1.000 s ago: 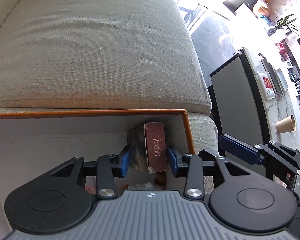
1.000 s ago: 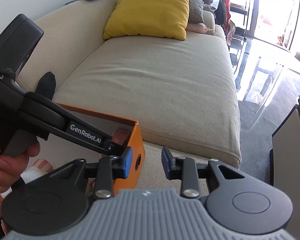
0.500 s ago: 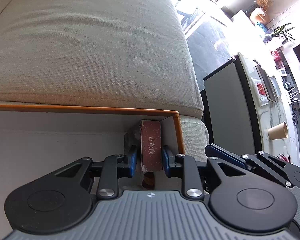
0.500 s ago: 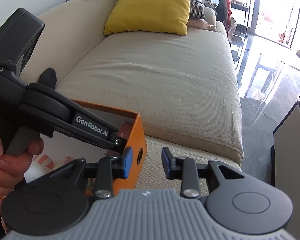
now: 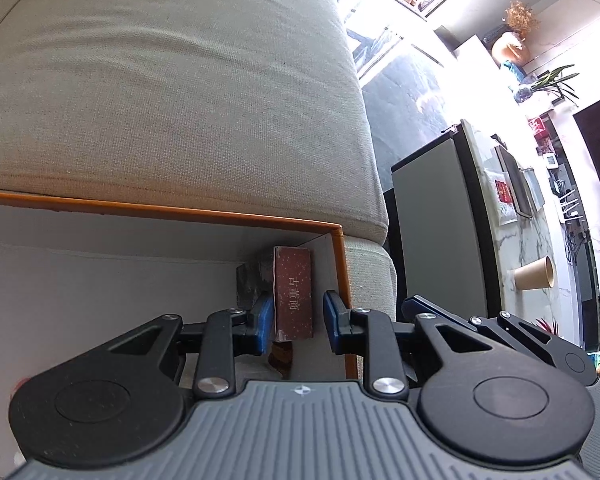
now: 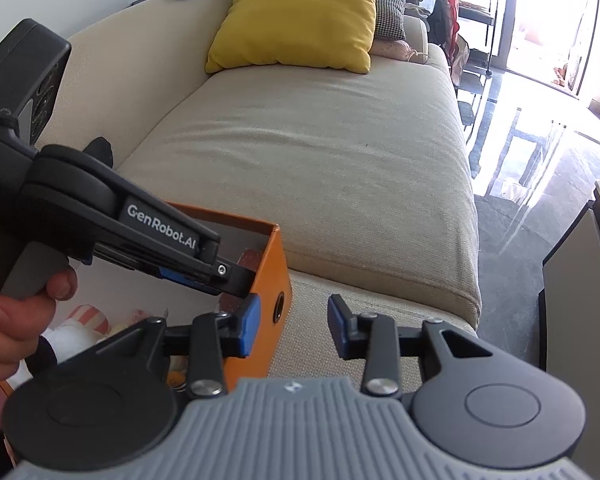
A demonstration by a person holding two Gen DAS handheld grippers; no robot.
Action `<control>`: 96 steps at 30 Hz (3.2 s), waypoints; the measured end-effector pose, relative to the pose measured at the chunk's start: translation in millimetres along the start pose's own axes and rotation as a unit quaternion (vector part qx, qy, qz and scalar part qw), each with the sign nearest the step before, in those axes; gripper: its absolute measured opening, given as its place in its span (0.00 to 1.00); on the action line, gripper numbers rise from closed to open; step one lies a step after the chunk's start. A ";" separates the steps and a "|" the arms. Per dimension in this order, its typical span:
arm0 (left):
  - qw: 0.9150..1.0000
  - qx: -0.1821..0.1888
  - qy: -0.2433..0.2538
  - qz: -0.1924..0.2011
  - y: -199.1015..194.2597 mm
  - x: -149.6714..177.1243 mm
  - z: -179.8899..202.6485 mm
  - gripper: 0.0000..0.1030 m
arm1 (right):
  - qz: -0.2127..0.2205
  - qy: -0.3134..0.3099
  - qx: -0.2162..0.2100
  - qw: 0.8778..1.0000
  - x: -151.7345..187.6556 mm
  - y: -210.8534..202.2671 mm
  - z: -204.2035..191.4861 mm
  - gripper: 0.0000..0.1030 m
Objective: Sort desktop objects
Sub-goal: 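Carry the boxed item with the left gripper into the box and release it, then lower the left gripper onto the pink wallet and close on it, then lift the pink wallet edge-up with the left gripper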
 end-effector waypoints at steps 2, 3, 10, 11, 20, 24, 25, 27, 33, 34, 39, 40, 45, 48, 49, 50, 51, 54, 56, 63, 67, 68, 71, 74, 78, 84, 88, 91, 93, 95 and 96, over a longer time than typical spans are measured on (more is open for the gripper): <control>1.000 0.003 0.005 0.006 -6.3 2.0 2.2 0.29 | 0.001 -0.002 0.000 1.000 -0.2 -2.8 -1.7 0.38; 1.000 0.002 0.012 0.012 -10.9 3.4 3.9 0.29 | 0.003 -0.003 0.001 1.000 -0.2 -4.8 -2.3 0.38; 0.992 -0.012 0.088 0.084 -70.1 25.9 15.7 0.29 | 0.056 -0.014 -0.005 0.998 0.2 -38.8 -18.7 0.38; 0.990 -0.016 0.101 0.099 -82.0 31.2 15.9 0.29 | 0.075 -0.022 -0.008 0.997 0.0 -46.8 -24.7 0.40; 0.967 -0.077 0.119 0.211 -190.5 91.7 -36.2 0.29 | 0.154 -0.105 -0.111 0.976 24.0 -99.7 -112.2 0.46; 0.962 -0.130 0.086 0.226 -213.6 117.9 -80.0 0.29 | 0.135 -0.108 -0.157 0.972 42.7 -98.9 -153.7 0.46; 0.962 -0.141 0.076 0.223 -215.8 124.6 -89.8 0.29 | 0.127 -0.111 -0.167 0.971 47.8 -95.8 -163.6 0.46; 0.963 -0.150 0.051 0.216 -218.7 139.5 -110.4 0.29 | 0.105 -0.115 -0.181 0.971 60.5 -86.9 -183.0 0.45; 0.961 -0.207 0.039 0.181 -200.5 176.0 -158.1 0.29 | 0.035 -0.132 -0.190 0.972 100.3 -57.3 -225.7 0.41; 0.958 -0.221 0.057 0.172 -193.7 184.4 -162.9 0.29 | 0.025 -0.134 -0.189 0.972 105.1 -52.2 -229.4 0.40; 0.954 -0.251 0.104 0.127 -166.0 212.3 -185.6 0.30 | -0.024 -0.131 -0.181 0.975 125.6 -29.7 -236.3 0.40; 0.952 -0.258 0.112 0.120 -162.2 217.8 -189.8 0.31 | -0.031 -0.131 -0.179 0.975 128.8 -26.5 -237.2 0.40; 0.933 -0.295 0.174 0.105 -146.3 235.0 -195.0 0.51 | -0.055 -0.129 -0.175 0.975 138.8 -14.5 -239.1 0.41; 0.919 -0.322 0.210 0.090 -134.5 240.4 -196.4 0.51 | -0.063 -0.116 -0.181 0.975 139.5 -8.5 -236.1 0.41; 0.915 -0.331 0.216 0.085 -131.2 240.9 -198.1 0.51 | -0.065 -0.114 -0.181 0.975 140.2 -7.4 -234.9 0.41; 0.912 -0.339 0.217 0.080 -128.2 241.4 -200.9 0.51 | -0.066 -0.113 -0.178 0.975 140.9 -6.4 -234.8 0.41; 0.910 -0.347 0.214 0.075 -125.1 240.6 -203.7 0.51 | -0.068 -0.113 -0.175 0.976 141.9 -4.7 -233.6 0.41; 0.903 -0.363 0.219 0.071 -119.2 240.6 -209.2 0.56 | -0.074 -0.108 -0.172 0.976 143.1 -1.4 -230.4 0.41; 0.901 -0.364 0.222 0.074 -118.9 240.3 -209.4 0.59 | -0.078 -0.105 -0.172 0.976 143.2 0.7 -229.1 0.41; 0.909 -0.356 0.205 0.070 -114.3 231.0 -215.9 0.66 | -0.085 -0.099 -0.174 0.976 147.1 5.3 -227.7 0.41; 0.910 -0.357 0.196 0.073 -115.0 230.9 -216.1 0.66 | -0.081 -0.098 -0.171 0.977 147.8 3.7 -225.2 0.41; 0.911 -0.356 0.196 0.076 -116.2 232.2 -215.2 0.61 | -0.080 -0.098 -0.169 0.977 148.4 2.7 -223.6 0.41; 0.911 -0.350 0.199 0.089 -121.9 230.2 -212.0 0.44 | -0.080 -0.096 -0.165 0.978 149.5 3.3 -221.2 0.41; 0.915 -0.338 0.192 0.106 -136.1 228.8 -204.8 0.31 | -0.079 -0.094 -0.163 0.979 150.1 2.6 -219.4 0.41; 0.917 -0.330 0.184 0.126 -157.6 227.9 -196.8 0.23 | -0.077 -0.093 -0.164 0.979 148.7 3.1 -219.5 0.41; 0.942 -0.268 0.157 0.130 -192.6 219.8 -180.1 0.18 | -0.072 -0.091 -0.167 0.979 147.2 2.0 -220.4 0.41; 0.947 -0.246 0.165 0.128 -192.5 210.7 -172.3 0.18 | -0.072 -0.092 -0.169 0.979 147.1 2.9 -222.1 0.41; 0.951 -0.239 0.160 0.117 -177.5 210.2 -172.1 0.17 | -0.074 -0.092 -0.170 0.978 147.1 4.4 -223.0 0.41; 0.949 -0.239 0.160 0.130 -173.3 209.3 -171.9 0.17 | -0.073 -0.093 -0.169 0.979 146.5 4.3 -223.1 0.41; 0.949 -0.241 0.152 0.135 -173.2 208.7 -173.0 0.17 | -0.074 -0.092 -0.168 0.979 146.3 5.1 -222.7 0.41; 0.949 -0.242 0.147 0.136 -173.9 210.8 -174.8 0.18 | -0.075 -0.091 -0.168 0.979 146.5 6.0 -222.9 0.41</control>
Point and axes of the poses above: each gripper's, at about its wrist camera, not at the fingertips, and y roughly the way its jaws point, z to its right, x to its underside, the point moved 7 cm from there along y, roughly the way its jaws point, and after that the axes turned 9 degrees about -y, right-handed, at the moved point
